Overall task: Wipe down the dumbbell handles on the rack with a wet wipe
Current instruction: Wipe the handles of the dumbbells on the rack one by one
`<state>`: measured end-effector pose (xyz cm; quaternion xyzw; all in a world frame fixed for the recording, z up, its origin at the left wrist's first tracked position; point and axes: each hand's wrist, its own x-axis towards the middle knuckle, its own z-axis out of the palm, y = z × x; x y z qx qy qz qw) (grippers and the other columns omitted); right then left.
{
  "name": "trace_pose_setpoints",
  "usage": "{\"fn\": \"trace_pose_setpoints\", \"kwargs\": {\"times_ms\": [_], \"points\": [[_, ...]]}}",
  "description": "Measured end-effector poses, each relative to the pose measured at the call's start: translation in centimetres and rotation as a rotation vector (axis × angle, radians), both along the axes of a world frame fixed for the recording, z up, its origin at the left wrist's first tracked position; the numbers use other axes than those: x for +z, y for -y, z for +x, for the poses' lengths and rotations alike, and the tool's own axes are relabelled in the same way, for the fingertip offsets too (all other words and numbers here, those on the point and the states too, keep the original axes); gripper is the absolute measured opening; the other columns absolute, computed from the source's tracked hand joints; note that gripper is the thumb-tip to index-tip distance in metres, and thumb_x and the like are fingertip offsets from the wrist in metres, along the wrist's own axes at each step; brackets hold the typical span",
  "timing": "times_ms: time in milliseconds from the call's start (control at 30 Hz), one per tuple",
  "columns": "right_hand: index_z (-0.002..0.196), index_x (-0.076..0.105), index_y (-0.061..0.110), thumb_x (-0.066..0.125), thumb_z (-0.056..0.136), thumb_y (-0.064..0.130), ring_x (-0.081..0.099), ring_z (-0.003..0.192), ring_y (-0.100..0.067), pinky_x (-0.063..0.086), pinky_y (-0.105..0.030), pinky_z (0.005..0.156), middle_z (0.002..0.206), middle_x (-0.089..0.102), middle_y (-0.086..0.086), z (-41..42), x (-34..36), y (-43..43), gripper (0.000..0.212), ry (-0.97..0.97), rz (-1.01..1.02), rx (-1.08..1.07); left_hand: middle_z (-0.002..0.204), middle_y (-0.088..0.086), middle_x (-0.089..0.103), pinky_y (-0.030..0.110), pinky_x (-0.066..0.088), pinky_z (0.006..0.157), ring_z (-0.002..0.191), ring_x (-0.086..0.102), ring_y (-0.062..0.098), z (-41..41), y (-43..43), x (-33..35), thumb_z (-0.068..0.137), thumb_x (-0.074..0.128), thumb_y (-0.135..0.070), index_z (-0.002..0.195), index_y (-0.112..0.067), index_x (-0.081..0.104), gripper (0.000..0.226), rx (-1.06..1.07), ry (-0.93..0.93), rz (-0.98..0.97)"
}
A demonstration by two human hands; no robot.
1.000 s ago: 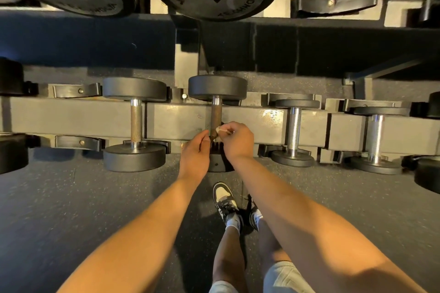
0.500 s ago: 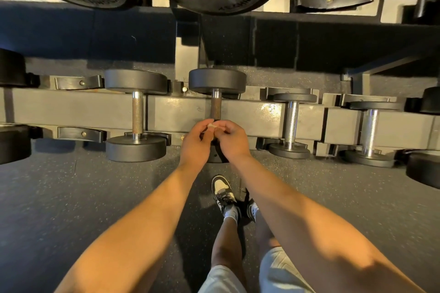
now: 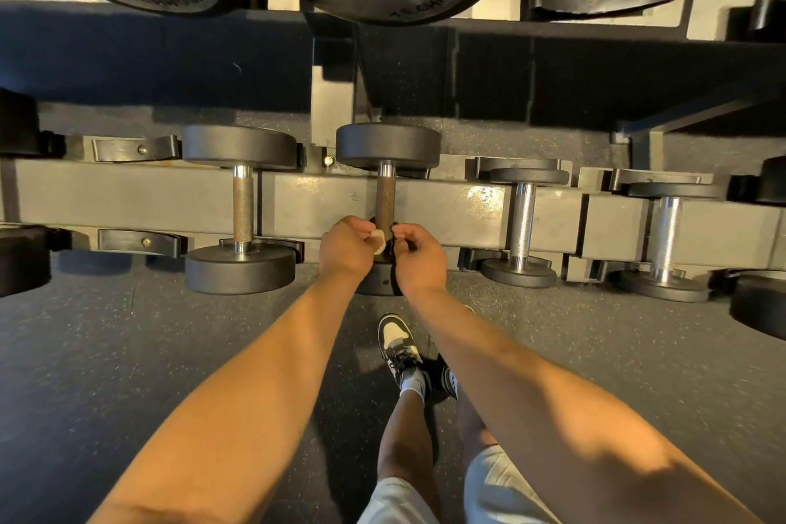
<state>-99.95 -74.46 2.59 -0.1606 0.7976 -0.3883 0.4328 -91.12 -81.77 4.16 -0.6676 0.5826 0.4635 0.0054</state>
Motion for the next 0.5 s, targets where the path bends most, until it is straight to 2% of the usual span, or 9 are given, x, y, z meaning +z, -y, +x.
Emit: {"fn": "trace_pose_setpoints", "kwargs": {"times_ms": [133,267,400,500], "points": [[0.116,0.070,0.009,0.054,0.098,0.002,0.062,0.100,-0.013,0.046,-0.017,0.090,0.109,0.070,-0.002,0.0,0.5,0.1,0.025,0.029,0.004,-0.009,0.108,0.001,0.073,0.024,0.049,0.086,0.102,0.066,0.015,0.6,-0.6,0.3,0.092,0.073,-0.018,0.106,-0.015,0.072,0.014,0.027,-0.064,-0.009],[0.118,0.067,0.009,0.054,0.098,0.001,0.060,0.100,-0.012,0.045,-0.018,0.092,0.109,0.068,-0.001,-0.3,0.1,0.1,0.025,0.057,0.007,0.007,0.112,-0.001,0.070,0.022,0.044,0.083,0.102,0.062,0.011,0.3,-0.6,0.1,0.097,0.065,-0.015,0.113,-0.014,0.069,0.017,0.087,-0.072,-0.066],[0.117,0.067,0.010,0.054,0.099,0.003,0.060,0.100,-0.013,0.044,-0.017,0.089,0.110,0.068,-0.003,-0.5,0.3,0.2,0.023,0.087,0.014,0.020,0.112,-0.001,0.070,0.027,0.050,0.087,0.102,0.063,0.015,-0.6,-0.8,0.2,0.097,0.064,-0.015,0.111,-0.016,0.068,0.014,0.029,-0.024,-0.063],[0.118,0.067,0.009,0.053,0.099,0.002,0.059,0.099,-0.012,0.044,-0.016,0.088,0.109,0.068,-0.002,-0.9,1.6,-0.1,0.024,0.107,0.013,0.026,0.108,-0.003,0.070,0.020,0.048,0.080,0.099,0.063,0.012,-0.7,-1.5,1.1,0.098,0.063,-0.013,0.109,-0.017,0.068,0.012,0.051,-0.089,-0.044]]}}
